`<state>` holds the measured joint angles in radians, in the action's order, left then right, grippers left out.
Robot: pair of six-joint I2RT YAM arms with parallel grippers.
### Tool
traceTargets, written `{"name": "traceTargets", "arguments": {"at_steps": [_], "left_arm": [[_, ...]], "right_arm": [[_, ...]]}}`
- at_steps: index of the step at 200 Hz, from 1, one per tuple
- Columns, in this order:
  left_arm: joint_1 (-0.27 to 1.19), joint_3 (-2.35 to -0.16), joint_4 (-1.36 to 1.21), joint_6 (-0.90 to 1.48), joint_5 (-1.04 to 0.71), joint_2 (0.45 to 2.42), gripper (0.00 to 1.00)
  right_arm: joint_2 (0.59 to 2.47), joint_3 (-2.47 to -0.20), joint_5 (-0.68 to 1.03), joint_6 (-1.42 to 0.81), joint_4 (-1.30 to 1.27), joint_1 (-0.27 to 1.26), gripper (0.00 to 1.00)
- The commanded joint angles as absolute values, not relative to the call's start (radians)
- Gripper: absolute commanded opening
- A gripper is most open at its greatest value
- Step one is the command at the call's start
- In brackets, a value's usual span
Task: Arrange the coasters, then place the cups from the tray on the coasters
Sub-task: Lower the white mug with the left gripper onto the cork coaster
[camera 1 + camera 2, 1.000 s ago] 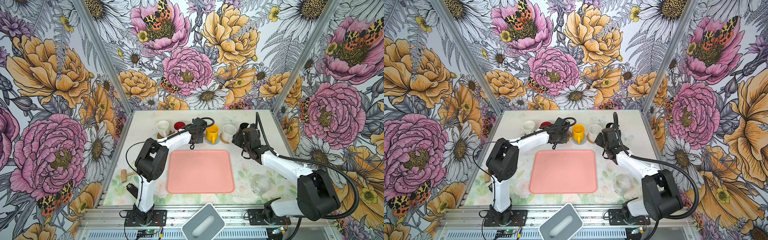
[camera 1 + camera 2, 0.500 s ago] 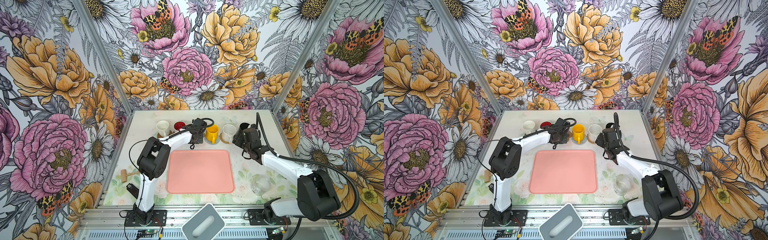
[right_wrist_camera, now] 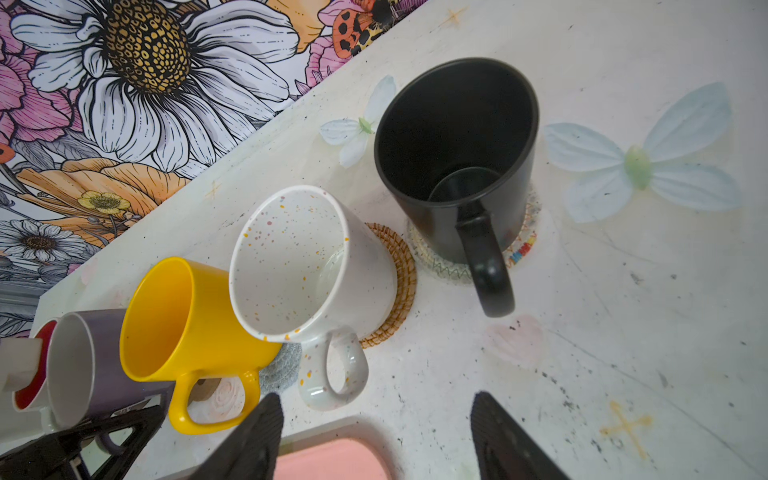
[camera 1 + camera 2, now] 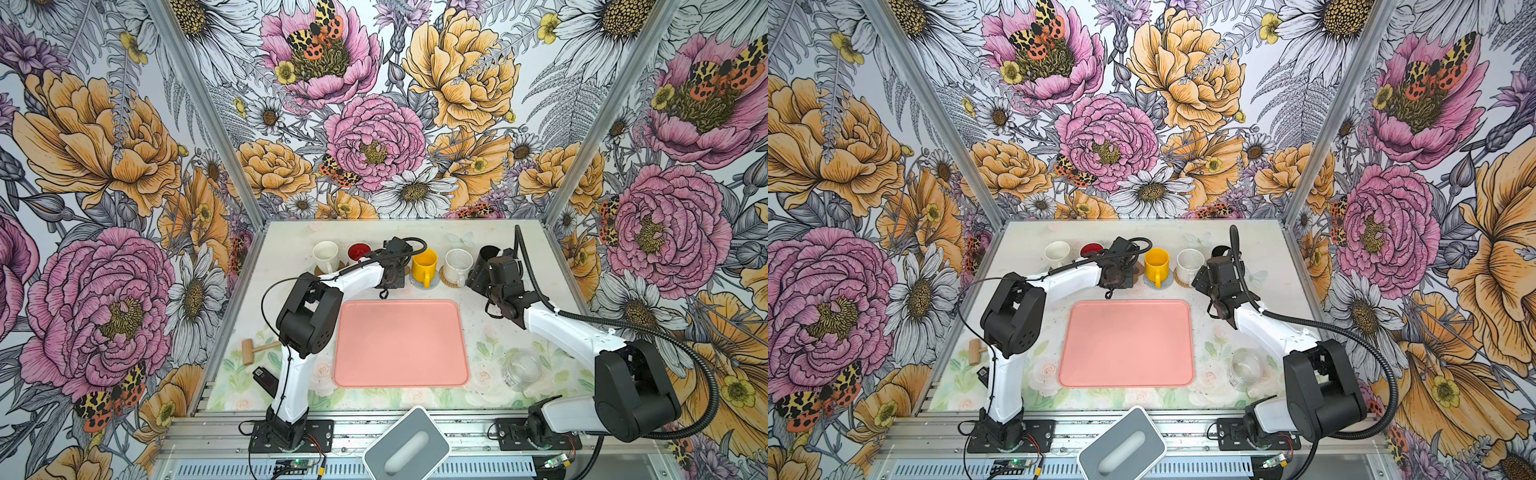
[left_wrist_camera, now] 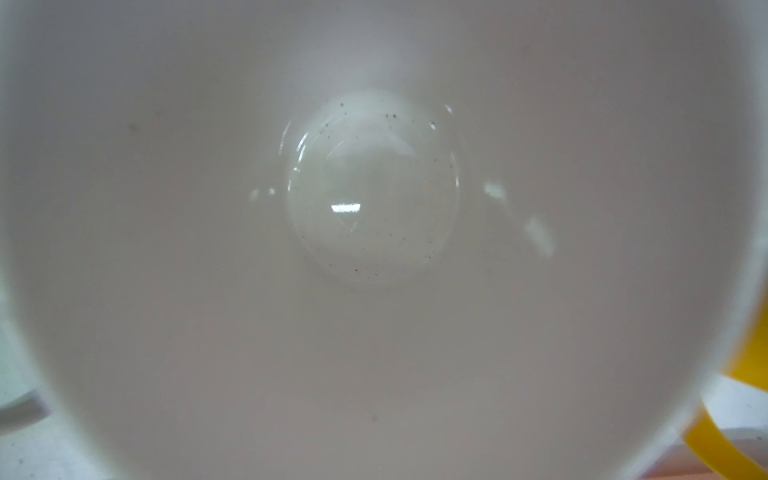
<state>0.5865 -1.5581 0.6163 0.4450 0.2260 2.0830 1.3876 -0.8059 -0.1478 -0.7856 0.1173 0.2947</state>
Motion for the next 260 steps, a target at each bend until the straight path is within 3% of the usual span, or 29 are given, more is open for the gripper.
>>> {"name": "traceTargets", "arguments": {"at_steps": [1, 32, 58, 99, 170, 260], "left_arm": [[0.572, -1.605, 0.569, 0.442, 0.232, 2.082, 0.0], [0.567, -1.61, 0.582, 0.446, 0.218, 2.088, 0.0], [0.561, -1.617, 0.596, 0.448, 0.216, 2.094, 0.11], [0.56, -1.611, 0.6, 0.45, 0.186, 2.086, 0.2], [0.563, -1.607, 0.6, 0.451, 0.166, 2.077, 0.25], [0.565, -1.587, 0.602, 0.449, 0.161, 2.033, 0.43]], "right_arm": [[1.365, -0.793, -0.144, -0.786, 0.091, 0.288, 0.73], [1.362, -0.792, -0.14, -0.786, 0.088, 0.287, 0.73], [1.361, -0.789, -0.14, -0.788, 0.086, 0.285, 0.73], [1.359, -0.784, -0.138, -0.789, 0.083, 0.283, 0.73], [1.35, -0.779, -0.135, -0.79, 0.08, 0.28, 0.73], [1.332, -0.772, -0.136, -0.787, 0.078, 0.277, 0.74]]}}
